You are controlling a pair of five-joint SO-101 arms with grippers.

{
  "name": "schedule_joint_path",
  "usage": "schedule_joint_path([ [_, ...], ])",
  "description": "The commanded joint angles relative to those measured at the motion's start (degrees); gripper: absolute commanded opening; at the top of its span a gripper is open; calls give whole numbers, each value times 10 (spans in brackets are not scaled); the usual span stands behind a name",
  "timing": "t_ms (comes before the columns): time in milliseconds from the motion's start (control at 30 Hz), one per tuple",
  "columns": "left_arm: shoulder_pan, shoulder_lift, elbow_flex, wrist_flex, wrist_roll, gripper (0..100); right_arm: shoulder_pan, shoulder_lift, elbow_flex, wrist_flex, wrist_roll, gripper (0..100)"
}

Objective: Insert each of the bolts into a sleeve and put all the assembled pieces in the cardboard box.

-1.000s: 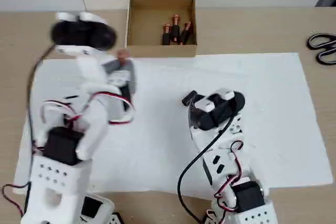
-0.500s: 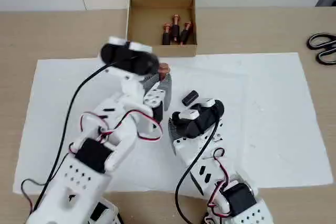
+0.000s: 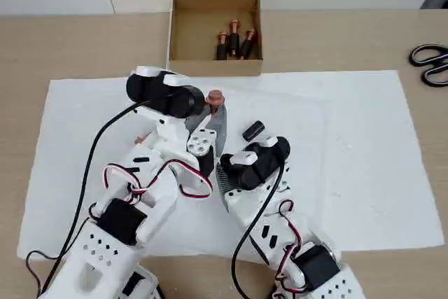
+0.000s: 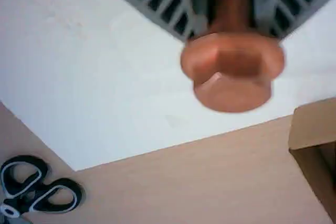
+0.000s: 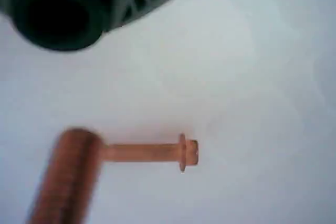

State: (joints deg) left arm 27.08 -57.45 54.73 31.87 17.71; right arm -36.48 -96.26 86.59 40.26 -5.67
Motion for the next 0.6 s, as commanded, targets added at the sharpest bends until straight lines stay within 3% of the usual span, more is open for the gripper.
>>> schedule_joint_path([
  [0, 0, -20, 15, -61, 4, 6, -8, -7, -5, 0, -5, 4],
  [267, 7, -20, 49, -95, 8, 6, -29, -7, -5, -3, -5, 4],
  [567, 15, -24, 0, 25, 63, 6, -28, -7, -4, -3, -4, 4],
])
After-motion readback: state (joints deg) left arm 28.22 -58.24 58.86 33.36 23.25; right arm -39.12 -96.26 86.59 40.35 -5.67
